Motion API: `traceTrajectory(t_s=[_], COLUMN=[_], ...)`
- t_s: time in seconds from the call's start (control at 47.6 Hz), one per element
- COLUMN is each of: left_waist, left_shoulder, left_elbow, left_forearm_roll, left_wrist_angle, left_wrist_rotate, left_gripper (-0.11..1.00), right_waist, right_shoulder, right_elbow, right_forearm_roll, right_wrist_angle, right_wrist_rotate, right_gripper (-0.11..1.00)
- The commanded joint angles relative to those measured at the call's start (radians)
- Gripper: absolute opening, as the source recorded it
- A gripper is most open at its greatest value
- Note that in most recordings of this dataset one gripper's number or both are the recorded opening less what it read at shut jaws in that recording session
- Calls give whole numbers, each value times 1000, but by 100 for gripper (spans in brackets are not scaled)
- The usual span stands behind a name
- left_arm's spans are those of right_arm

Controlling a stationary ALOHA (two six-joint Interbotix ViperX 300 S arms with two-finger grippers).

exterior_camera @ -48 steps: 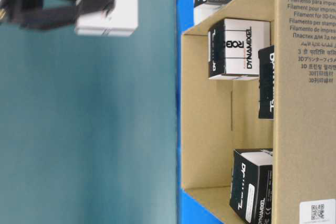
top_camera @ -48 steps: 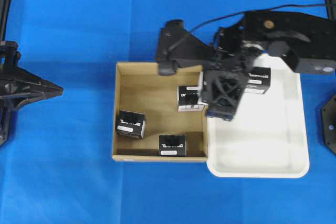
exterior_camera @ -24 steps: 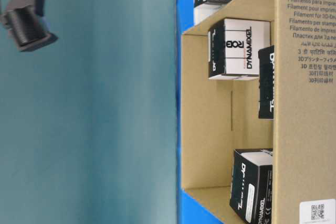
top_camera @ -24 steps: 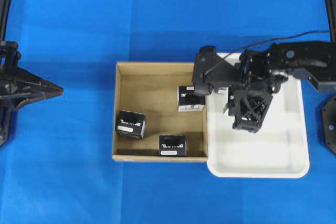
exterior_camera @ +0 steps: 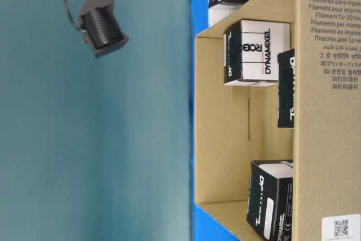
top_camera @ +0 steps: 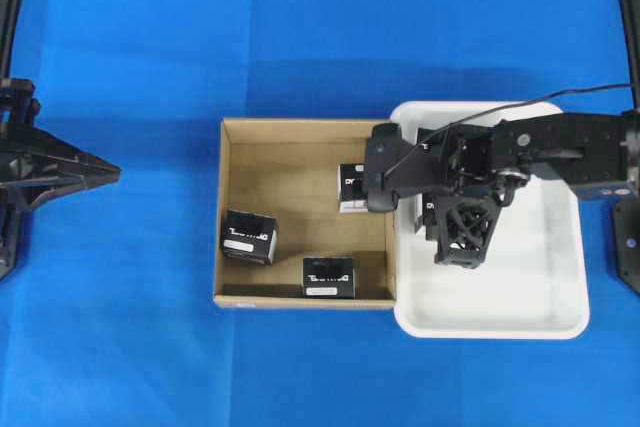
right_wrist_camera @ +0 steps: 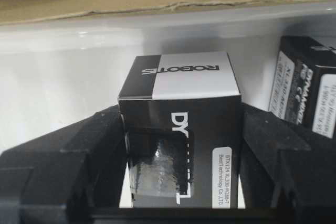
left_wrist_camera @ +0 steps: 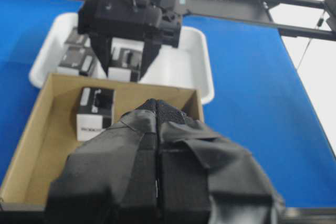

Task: Pick a box that is randomly placed inside the cardboard box.
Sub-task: 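Lower the held box into the white tray below the other two boxes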

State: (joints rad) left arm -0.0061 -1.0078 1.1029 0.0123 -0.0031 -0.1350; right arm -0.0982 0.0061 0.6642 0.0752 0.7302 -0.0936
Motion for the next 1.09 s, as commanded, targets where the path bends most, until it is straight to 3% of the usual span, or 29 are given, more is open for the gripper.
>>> traceTrajectory(t_s=[0.0,0.547,0.589,0.694,0.757,1.072], left_waist=[-2,-2,-2,-2,-2,-2], left_shoulder=[6,8,8,8,8,6], left_elbow=[-20,-20,-21,-20,-21,-20], left_forearm_roll=[3,3,3,3,3,3], left_wrist_angle=[-11,-9,-9,-9,-9,-8], left_wrist_rotate=[-2,-2,-2,-2,-2,-2], left_gripper=[-7,-7,-7,-7,-7,-7], right_waist=[5,-5,-5,3,3,-5], right_shoulder=[12,17,14,2,-6,-89], right_elbow=[-6,-11,-15,-29,-37,-77], right_forearm_roll=[-2,2,2,0,0,3], right_wrist_angle=[-9,-37,-41,-57,-66,-23], right_wrist_rotate=[-6,2,2,-8,-2,20], right_gripper=[57,57,62,90,99,99])
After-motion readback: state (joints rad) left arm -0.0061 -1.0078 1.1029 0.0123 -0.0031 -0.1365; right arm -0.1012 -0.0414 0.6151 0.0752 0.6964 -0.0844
